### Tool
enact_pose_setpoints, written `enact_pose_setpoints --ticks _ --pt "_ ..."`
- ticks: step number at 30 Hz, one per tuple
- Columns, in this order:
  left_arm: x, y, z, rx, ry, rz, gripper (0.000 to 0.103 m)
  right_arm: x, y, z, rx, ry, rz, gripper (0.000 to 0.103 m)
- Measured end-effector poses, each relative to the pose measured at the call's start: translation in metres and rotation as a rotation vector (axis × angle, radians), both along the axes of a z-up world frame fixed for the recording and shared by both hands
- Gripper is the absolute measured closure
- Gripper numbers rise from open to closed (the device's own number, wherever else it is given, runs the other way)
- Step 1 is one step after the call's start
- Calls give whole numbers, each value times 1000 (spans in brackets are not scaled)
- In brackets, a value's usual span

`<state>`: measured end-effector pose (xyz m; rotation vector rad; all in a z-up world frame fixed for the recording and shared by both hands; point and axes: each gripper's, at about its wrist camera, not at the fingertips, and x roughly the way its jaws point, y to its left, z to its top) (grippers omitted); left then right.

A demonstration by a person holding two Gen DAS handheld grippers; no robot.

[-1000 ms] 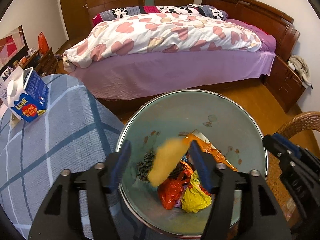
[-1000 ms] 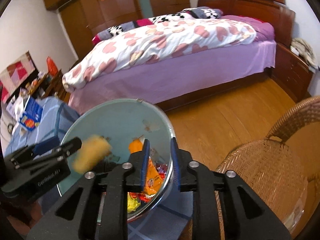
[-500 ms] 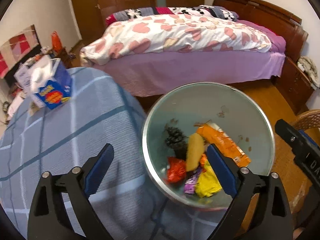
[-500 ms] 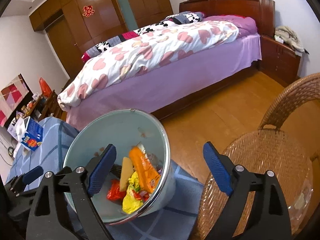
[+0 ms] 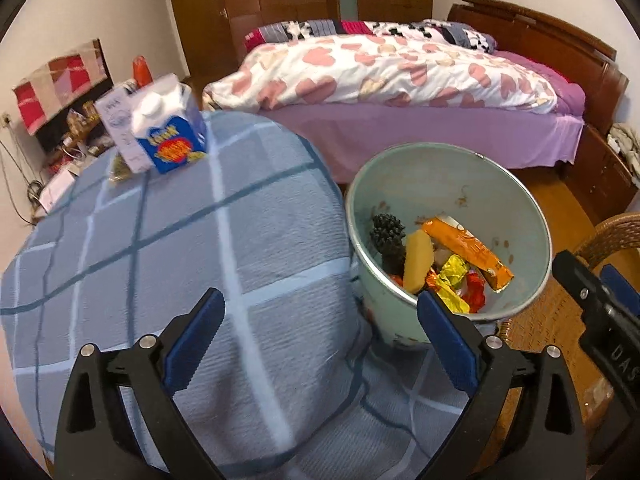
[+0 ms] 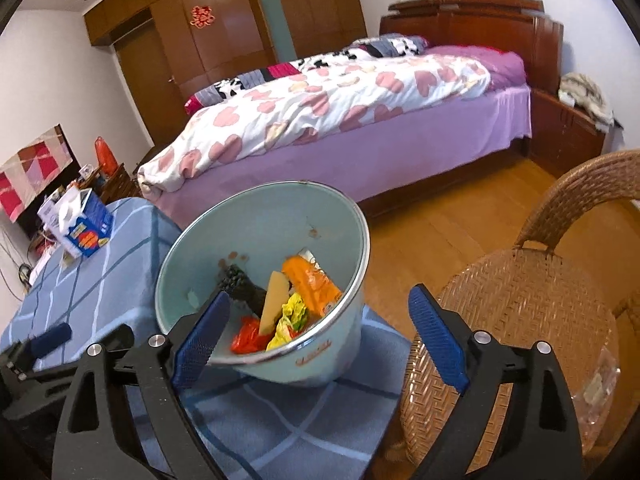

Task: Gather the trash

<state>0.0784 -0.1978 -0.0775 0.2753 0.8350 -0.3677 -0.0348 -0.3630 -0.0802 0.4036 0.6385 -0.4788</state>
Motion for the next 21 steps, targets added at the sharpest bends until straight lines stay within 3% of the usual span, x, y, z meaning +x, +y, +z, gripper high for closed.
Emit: enact_pose_setpoints --ticks 8,21 --pt "-34 32 34 -36 -150 42 6 -35 32 26 -139 -97 -1 12" --pt "-81 67 89 -152 -306 53 6 -76 45 81 -196 -276 -44 8"
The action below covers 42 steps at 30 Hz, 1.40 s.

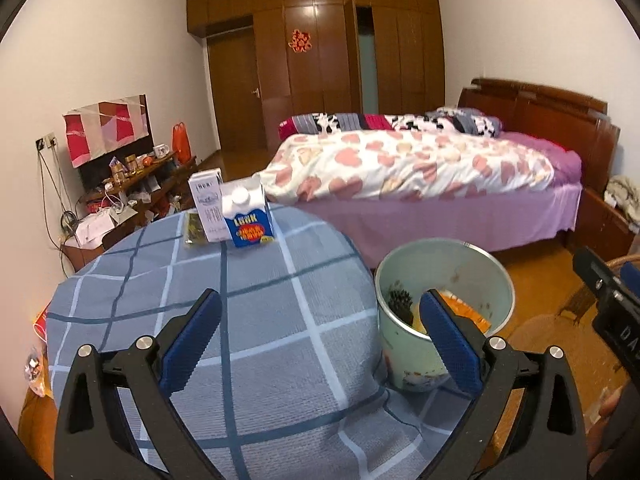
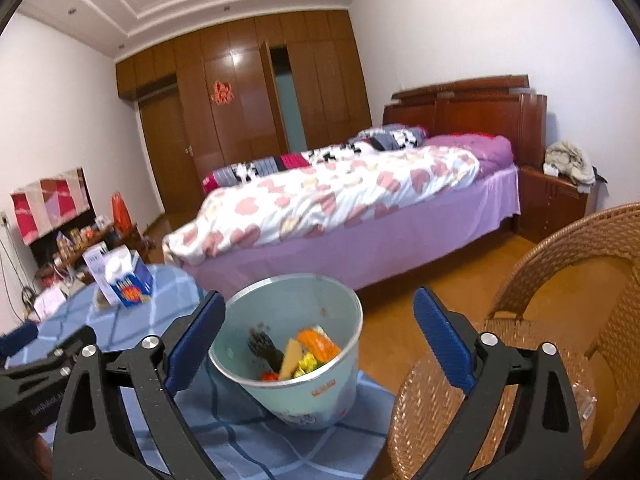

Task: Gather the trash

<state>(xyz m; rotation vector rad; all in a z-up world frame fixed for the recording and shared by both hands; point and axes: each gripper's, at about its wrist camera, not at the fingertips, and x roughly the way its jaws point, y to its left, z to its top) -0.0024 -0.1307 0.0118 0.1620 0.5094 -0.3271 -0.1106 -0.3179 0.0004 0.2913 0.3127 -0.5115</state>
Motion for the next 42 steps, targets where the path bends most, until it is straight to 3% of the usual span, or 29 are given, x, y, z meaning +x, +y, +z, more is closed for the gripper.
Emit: enact_pose_setpoints --ticks 14,42 --pt "-31 11 41 -56 -123 2 6 -30 17 46 -89 -154 -14 5" --pt "-48 14 57 -74 -181 5 6 -37 15 53 -68 -178 -18 5"
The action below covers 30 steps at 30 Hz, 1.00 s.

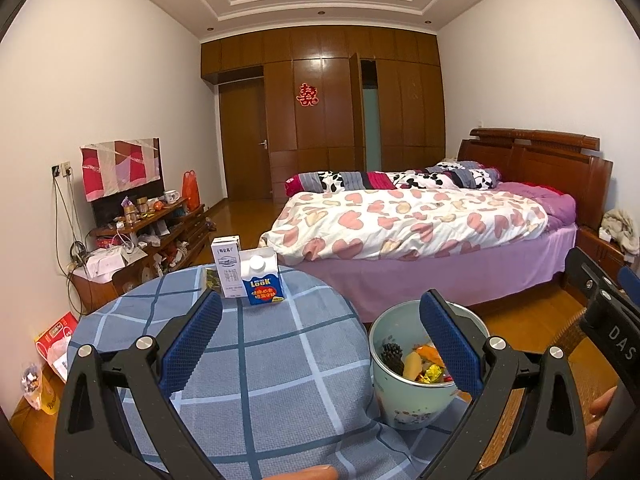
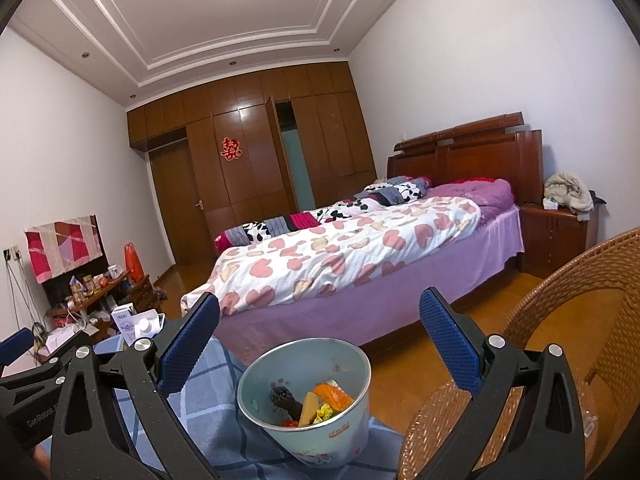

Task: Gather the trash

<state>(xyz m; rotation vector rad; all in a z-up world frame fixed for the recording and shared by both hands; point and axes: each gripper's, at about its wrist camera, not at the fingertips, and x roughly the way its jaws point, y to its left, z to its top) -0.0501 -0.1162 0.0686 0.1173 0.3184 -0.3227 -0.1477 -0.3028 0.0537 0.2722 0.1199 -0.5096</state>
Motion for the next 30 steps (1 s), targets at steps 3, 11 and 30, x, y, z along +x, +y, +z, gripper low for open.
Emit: enact_pose_setpoints --ticks 3,11,30 --pt "0 0 0 0 -2 -1 6 0 0 0 -1 2 0 5" --pt "0 2 1 -3 -9 2 6 0 1 0 -1 1 1 5" --pt "1 0 5 1 -7 2 6 2 3 -1 5 6 1 5"
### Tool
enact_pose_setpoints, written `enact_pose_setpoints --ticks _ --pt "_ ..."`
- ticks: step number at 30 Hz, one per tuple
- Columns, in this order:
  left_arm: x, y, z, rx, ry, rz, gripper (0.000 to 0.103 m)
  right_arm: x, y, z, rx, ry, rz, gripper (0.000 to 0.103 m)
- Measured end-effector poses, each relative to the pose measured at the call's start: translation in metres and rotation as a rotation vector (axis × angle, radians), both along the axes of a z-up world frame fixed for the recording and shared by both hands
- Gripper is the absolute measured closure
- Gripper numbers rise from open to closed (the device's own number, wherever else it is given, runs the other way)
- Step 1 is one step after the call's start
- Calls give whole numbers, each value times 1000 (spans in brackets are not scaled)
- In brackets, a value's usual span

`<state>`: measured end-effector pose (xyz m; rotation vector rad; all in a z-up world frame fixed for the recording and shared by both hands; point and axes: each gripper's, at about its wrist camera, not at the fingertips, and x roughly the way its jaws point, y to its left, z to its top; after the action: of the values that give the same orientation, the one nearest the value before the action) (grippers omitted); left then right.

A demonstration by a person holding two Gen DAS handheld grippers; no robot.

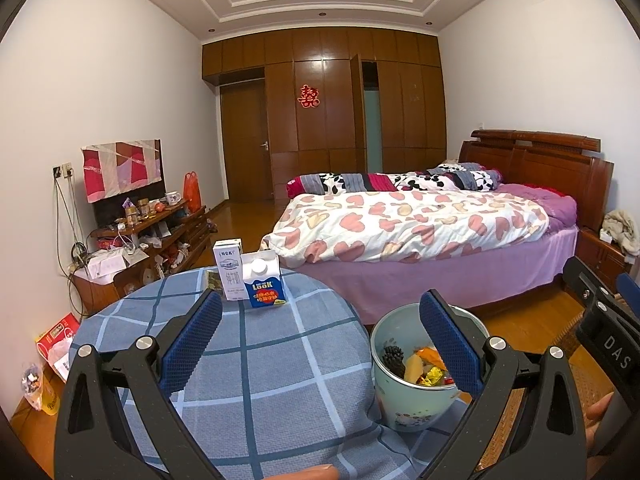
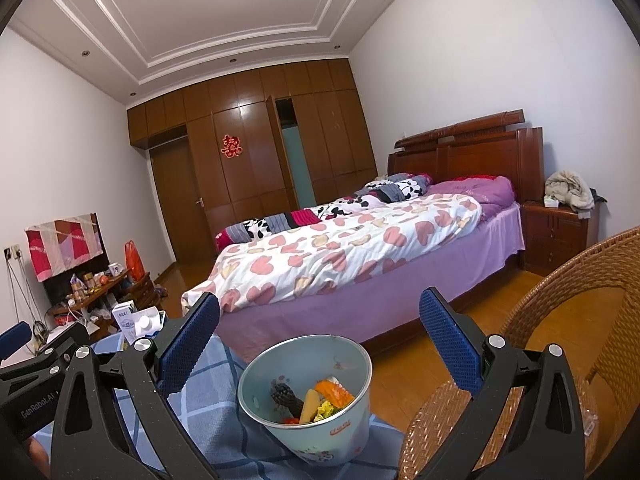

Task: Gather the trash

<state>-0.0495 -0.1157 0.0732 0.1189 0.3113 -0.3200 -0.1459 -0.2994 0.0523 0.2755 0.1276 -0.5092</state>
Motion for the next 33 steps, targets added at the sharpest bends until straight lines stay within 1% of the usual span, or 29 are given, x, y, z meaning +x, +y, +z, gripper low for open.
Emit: enact_pose_setpoints --ticks 33 --pt "2 1 4 -1 -4 4 6 0 0 -1 6 3 1 5"
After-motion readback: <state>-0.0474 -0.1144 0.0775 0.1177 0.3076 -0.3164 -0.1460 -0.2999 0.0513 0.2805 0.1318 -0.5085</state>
